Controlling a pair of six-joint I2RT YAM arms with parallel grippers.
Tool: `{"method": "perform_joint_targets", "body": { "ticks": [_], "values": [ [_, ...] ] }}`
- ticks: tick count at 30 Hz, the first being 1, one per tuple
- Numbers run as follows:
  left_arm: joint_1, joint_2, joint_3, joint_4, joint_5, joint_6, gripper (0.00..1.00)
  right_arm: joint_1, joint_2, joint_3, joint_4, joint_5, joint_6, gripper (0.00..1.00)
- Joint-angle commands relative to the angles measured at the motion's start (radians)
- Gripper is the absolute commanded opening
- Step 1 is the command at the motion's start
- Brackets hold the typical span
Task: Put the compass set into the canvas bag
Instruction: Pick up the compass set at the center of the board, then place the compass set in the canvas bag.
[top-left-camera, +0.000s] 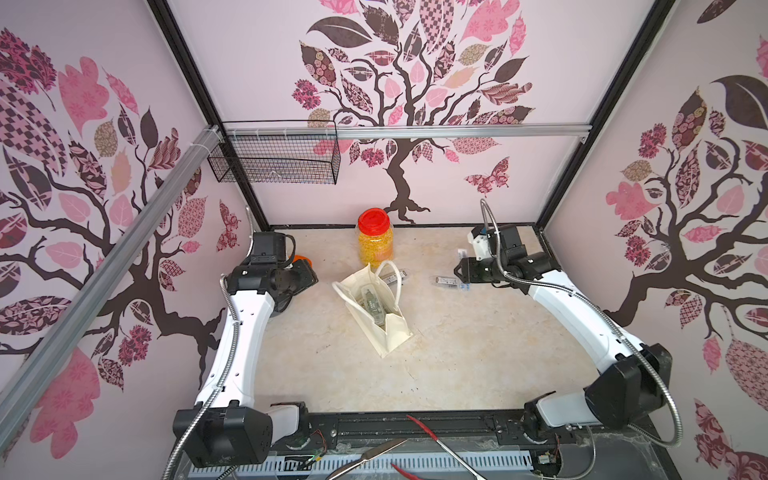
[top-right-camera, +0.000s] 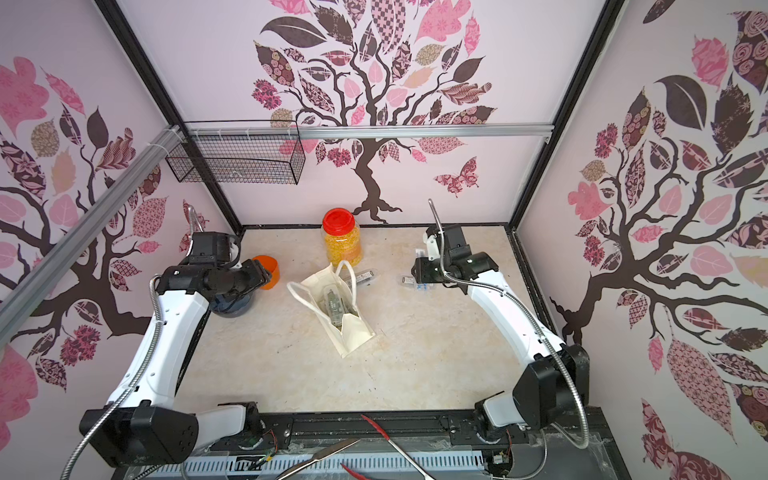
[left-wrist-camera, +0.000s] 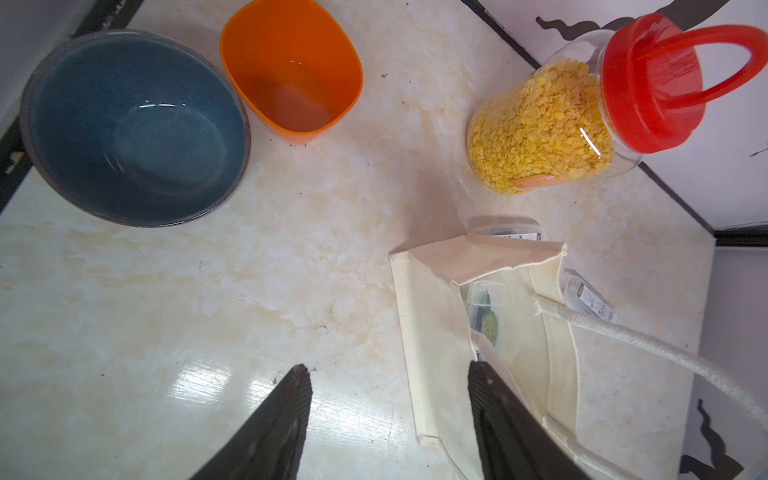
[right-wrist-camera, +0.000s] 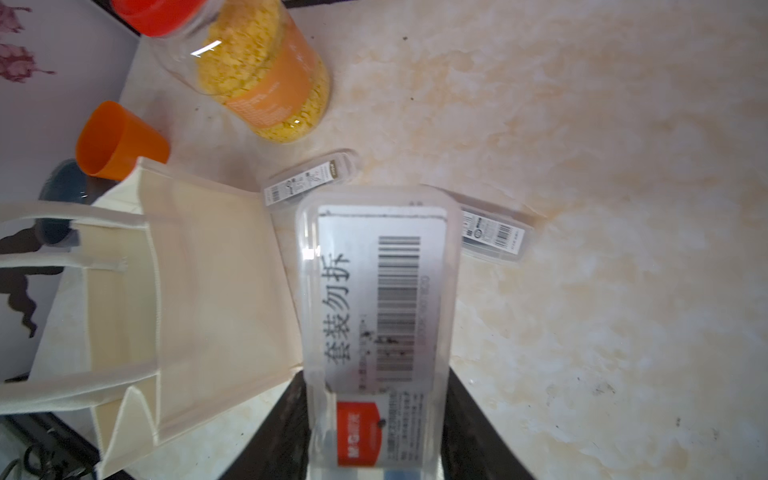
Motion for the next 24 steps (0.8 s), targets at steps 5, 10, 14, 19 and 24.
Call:
{"method": "perform_joint_targets", "body": {
  "ticks": [5, 10, 14, 19, 24],
  "values": [
    [0.078, 0.001, -0.107, 0.055, 0.156, -0.043, 0.64, 0.111, -0.071, 0.133, 0.069, -0.049, -0.043, 0.48],
    [0.078, -0.003, -0.173, 0.095, 0.192, -0.062, 0.64, 0.196, -0.059, 0.200, 0.078, -0.062, -0.047, 0.48],
    [0.078, 0.000, -0.214, 0.120, 0.233, -0.078, 0.63, 0.324, 0.006, 0.267, 0.062, -0.005, -0.069, 0.48],
    [0.077, 0.002, -0.249, 0.127, 0.257, -0.085, 0.63, 0.446, 0.123, 0.378, 0.029, 0.066, -0.076, 0.48],
    [0.077, -0.006, -0.280, 0.135, 0.266, -0.080, 0.63, 0.495, 0.272, 0.463, -0.049, 0.097, -0.066, 0.48]
  ]
}}
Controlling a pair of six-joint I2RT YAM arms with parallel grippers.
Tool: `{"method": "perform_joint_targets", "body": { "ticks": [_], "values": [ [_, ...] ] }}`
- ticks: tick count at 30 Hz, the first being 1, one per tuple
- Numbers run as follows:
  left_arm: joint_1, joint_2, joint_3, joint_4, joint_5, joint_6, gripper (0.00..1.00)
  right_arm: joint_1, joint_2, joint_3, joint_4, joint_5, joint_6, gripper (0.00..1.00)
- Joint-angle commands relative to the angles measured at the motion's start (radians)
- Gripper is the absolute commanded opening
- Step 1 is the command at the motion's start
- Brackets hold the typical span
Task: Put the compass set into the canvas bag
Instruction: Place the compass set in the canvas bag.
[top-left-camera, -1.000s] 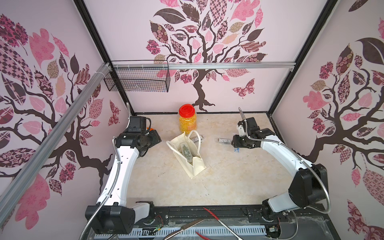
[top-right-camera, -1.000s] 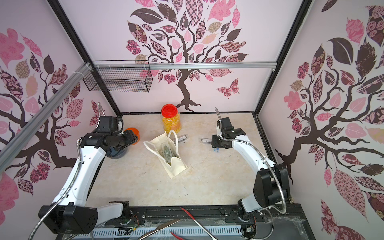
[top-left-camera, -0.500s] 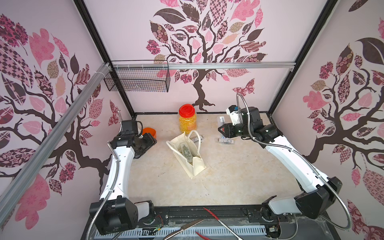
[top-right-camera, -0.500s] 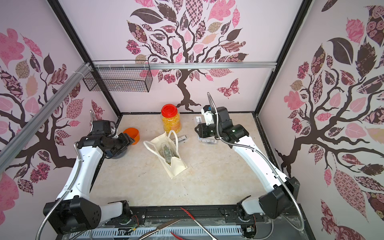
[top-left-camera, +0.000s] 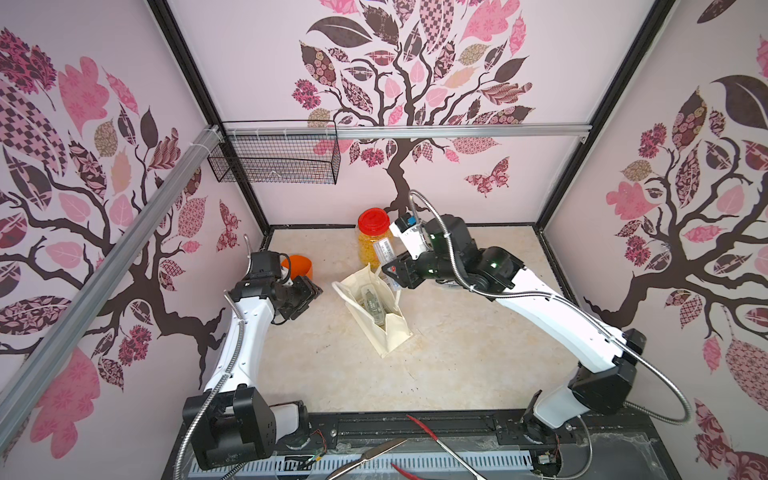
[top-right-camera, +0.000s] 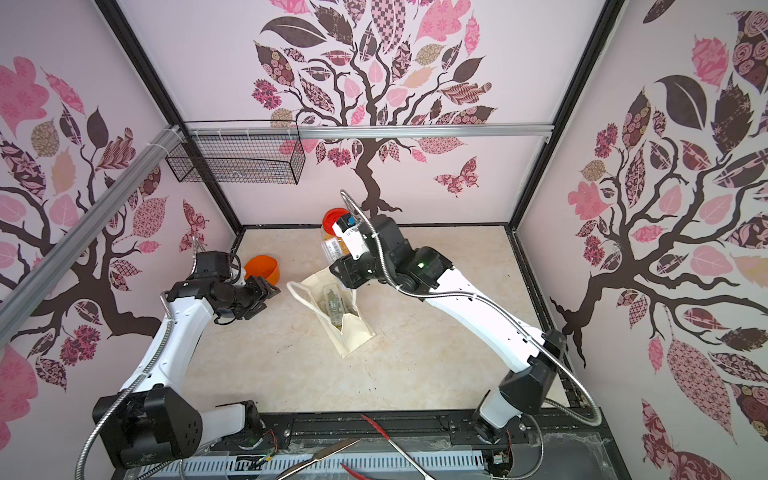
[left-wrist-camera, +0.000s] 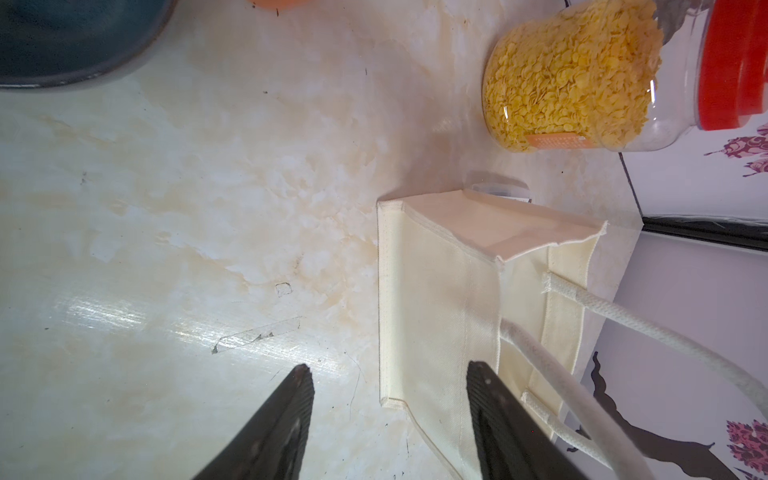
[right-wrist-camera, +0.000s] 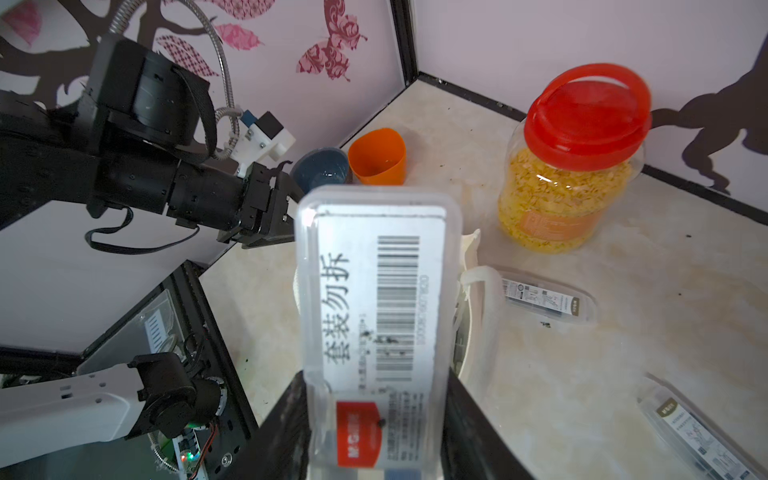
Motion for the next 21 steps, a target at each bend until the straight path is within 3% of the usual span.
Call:
{"method": "perform_joint_targets", "body": {
  "ticks": [1, 10, 21],
  "values": [
    [-0.001, -0.008, -0.039, 0.021, 0.021, 0.000, 0.63, 0.013, 0.098, 0.047, -0.075, 0.051, -0.004, 0.48],
    [-0.001, -0.020, -0.062, 0.024, 0.023, 0.011, 0.63, 0.036, 0.256, 0.073, -0.112, 0.081, -0.013, 0.48],
    [-0.001, -0.024, -0.098, 0.037, 0.026, 0.014, 0.63, 0.065, 0.350, 0.149, -0.160, 0.134, 0.004, 0.48]
  ]
}}
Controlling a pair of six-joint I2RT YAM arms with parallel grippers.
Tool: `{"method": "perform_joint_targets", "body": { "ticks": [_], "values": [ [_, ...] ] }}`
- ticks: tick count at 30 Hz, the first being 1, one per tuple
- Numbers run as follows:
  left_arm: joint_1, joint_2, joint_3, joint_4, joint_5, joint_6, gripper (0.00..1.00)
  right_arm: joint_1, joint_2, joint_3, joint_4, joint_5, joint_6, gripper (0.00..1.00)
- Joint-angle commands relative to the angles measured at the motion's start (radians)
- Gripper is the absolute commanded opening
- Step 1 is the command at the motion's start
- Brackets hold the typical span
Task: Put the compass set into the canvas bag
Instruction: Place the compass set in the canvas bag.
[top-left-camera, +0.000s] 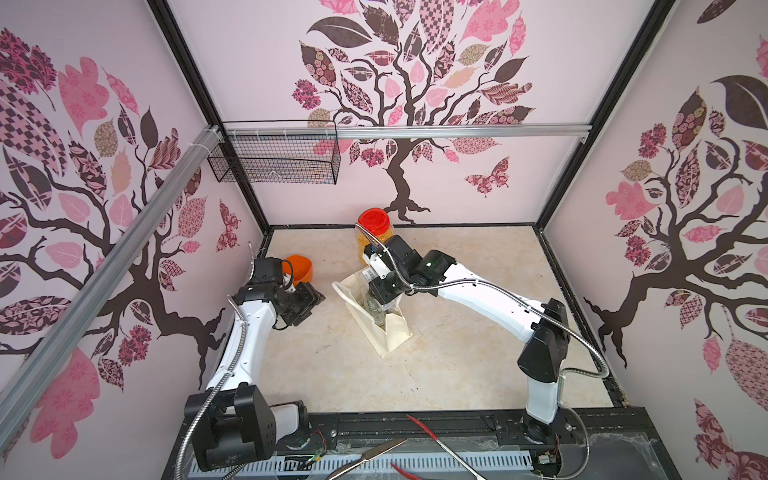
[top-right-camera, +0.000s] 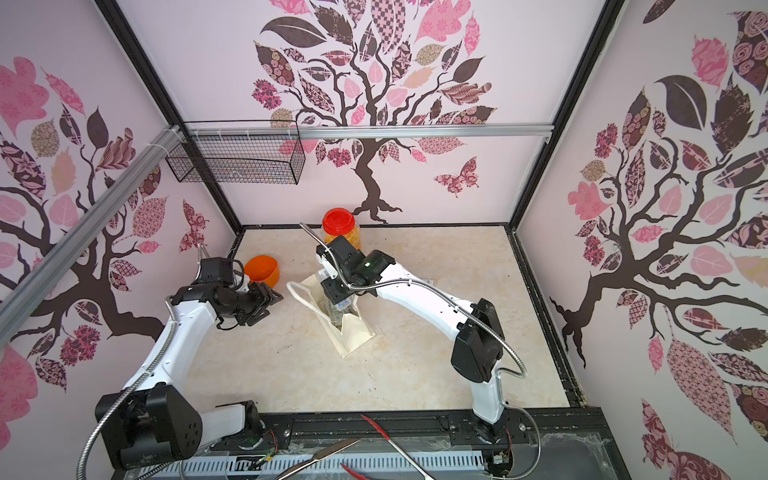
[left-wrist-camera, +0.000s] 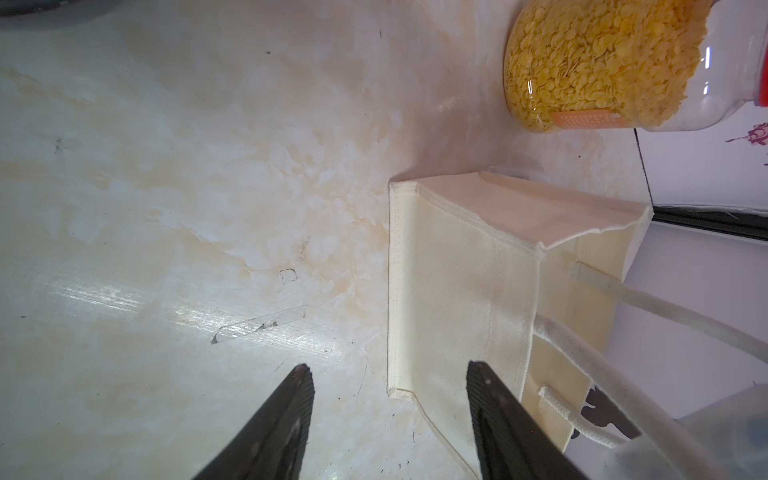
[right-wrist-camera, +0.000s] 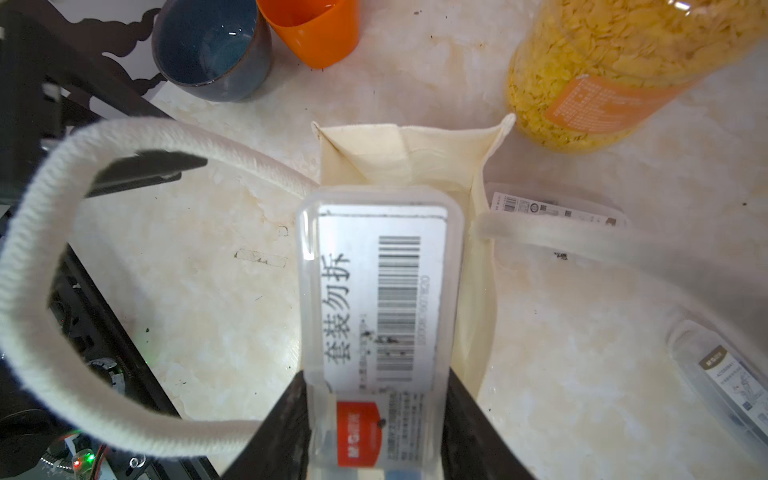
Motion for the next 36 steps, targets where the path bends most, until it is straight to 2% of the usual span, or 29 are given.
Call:
{"method": "perform_joint_targets", "body": {
  "ticks": [1, 23, 29, 33, 36],
  "values": [
    [-0.001, -0.017, -0.036, 0.022, 0.007, 0.010, 0.63, 0.007, 0.059, 0.040, -0.024, 0.027, 0.010, 0.48],
    [-0.001, -0.024, -0.056, 0.022, 0.006, 0.016, 0.63, 0.007, 0.188, 0.096, -0.122, 0.100, 0.078, 0.50],
    [-0.001, -0.029, -0.057, 0.020, 0.006, 0.014, 0.63, 0.007, 0.235, 0.184, -0.188, 0.095, 0.088, 0.50],
    [-0.001, -0.029, -0.057, 0.023, 0.004, 0.015, 0.63, 0.007, 0.212, 0.255, -0.226, 0.098, 0.077, 0.50],
    [-0.001, -0.025, -0.050, 0.025, 0.009, 0.010, 0.63, 0.007, 0.137, 0.261, -0.199, 0.106, 0.054, 0.50]
  ]
}}
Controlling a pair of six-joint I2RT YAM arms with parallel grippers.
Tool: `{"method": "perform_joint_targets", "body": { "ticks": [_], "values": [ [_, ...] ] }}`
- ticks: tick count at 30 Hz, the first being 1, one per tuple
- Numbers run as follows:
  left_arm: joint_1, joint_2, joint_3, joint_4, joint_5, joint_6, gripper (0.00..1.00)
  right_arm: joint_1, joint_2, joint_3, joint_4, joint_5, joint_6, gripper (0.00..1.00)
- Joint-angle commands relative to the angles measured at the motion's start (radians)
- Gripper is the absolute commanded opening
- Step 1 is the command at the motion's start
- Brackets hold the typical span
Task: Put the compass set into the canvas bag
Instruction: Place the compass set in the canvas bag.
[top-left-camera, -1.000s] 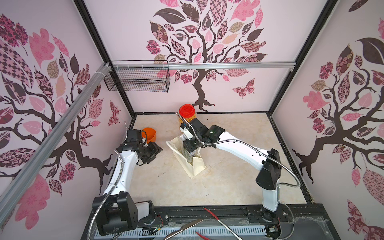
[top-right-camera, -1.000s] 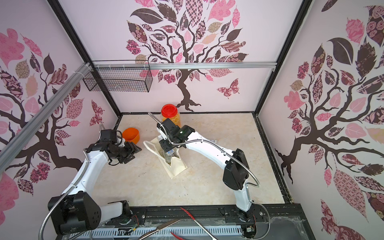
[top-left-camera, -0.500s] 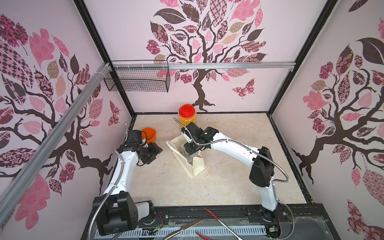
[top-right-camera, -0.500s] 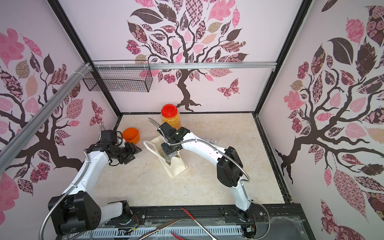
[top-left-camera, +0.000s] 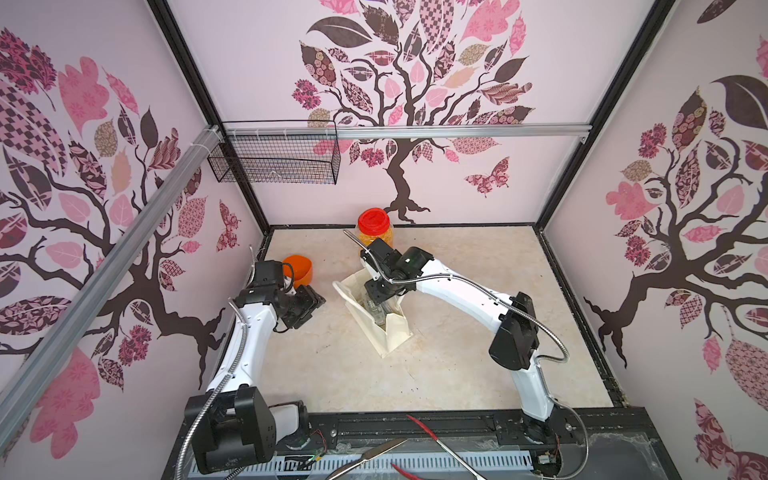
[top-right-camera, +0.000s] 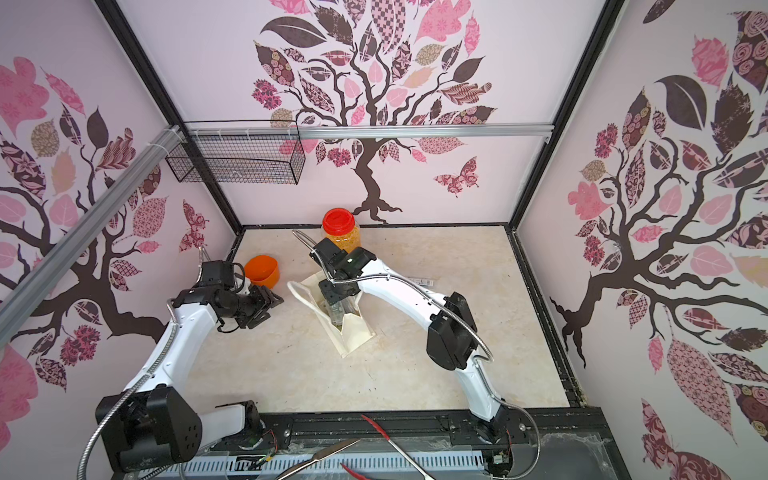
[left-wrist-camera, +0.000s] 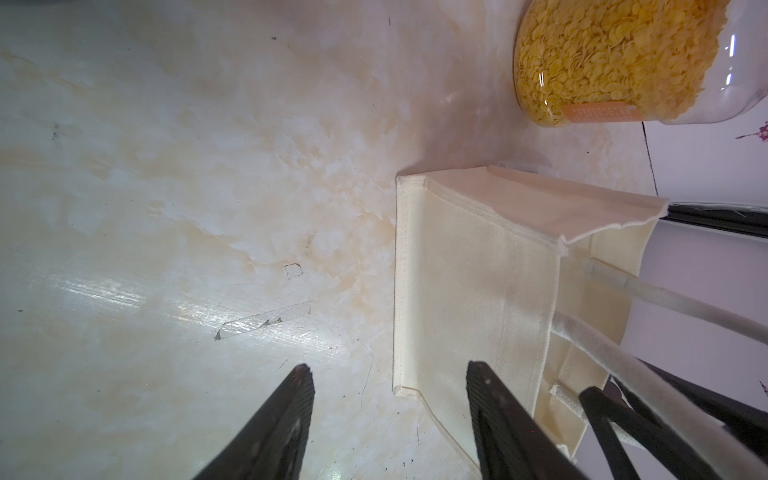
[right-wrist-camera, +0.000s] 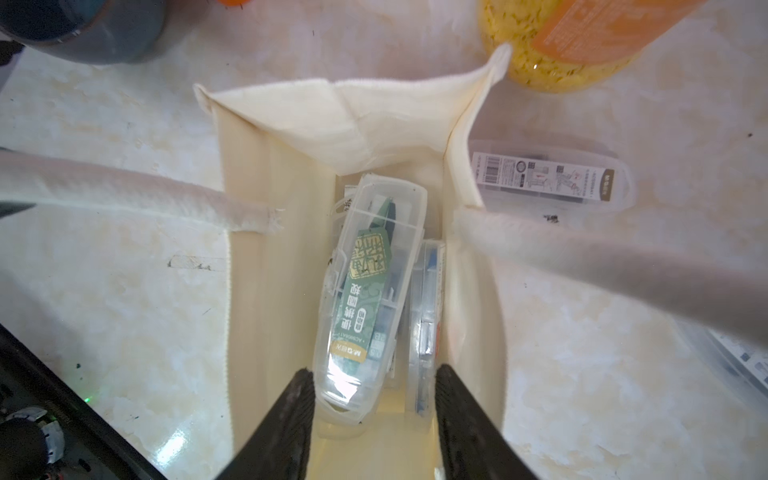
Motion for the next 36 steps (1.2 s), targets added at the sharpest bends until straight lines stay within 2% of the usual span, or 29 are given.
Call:
{"method": "perform_joint_targets", "body": {
  "ticks": [1, 4, 8, 12, 17, 19, 21, 24, 28, 36],
  "values": [
    [-0.001, -0.014, -0.017, 0.013, 0.009, 0.009, 0.63, 0.006, -0.093, 0.039, -0.003, 0.024, -0.028, 0.50],
    [-0.001, -0.026, -0.004, 0.011, 0.002, 0.010, 0.63, 0.004, -0.195, 0.021, 0.055, 0.046, -0.074, 0.52],
    [-0.001, -0.037, 0.001, 0.007, -0.001, 0.008, 0.62, -0.030, -0.333, -0.040, 0.122, 0.022, -0.174, 0.60],
    [-0.001, -0.041, 0.000, 0.009, -0.001, 0.004, 0.62, -0.160, -0.430, -0.089, 0.134, -0.040, -0.196, 0.64],
    [-0.006, -0.044, 0.000, 0.012, -0.002, -0.005, 0.62, -0.326, -0.472, -0.284, 0.189, -0.014, -0.243, 0.71],
    [-0.009, -0.044, 0.002, 0.011, -0.003, -0.004, 0.62, -0.409, -0.456, -0.384, 0.233, -0.047, -0.230, 0.77],
    [-0.011, -0.047, 0.006, 0.003, -0.008, 0.000, 0.62, -0.469, -0.433, -0.460, 0.272, -0.060, -0.197, 0.80],
    [-0.013, -0.050, 0.002, 0.007, -0.013, 0.003, 0.62, -0.502, -0.374, -0.517, 0.324, -0.051, -0.216, 0.89],
    [-0.016, -0.041, -0.002, 0.002, -0.011, 0.004, 0.62, -0.504, -0.253, -0.487, 0.313, 0.014, -0.293, 0.94],
    [-0.018, -0.029, 0.002, -0.001, -0.019, 0.012, 0.63, -0.522, -0.060, -0.411, 0.298, -0.053, -0.389, 1.00]
  ]
}}
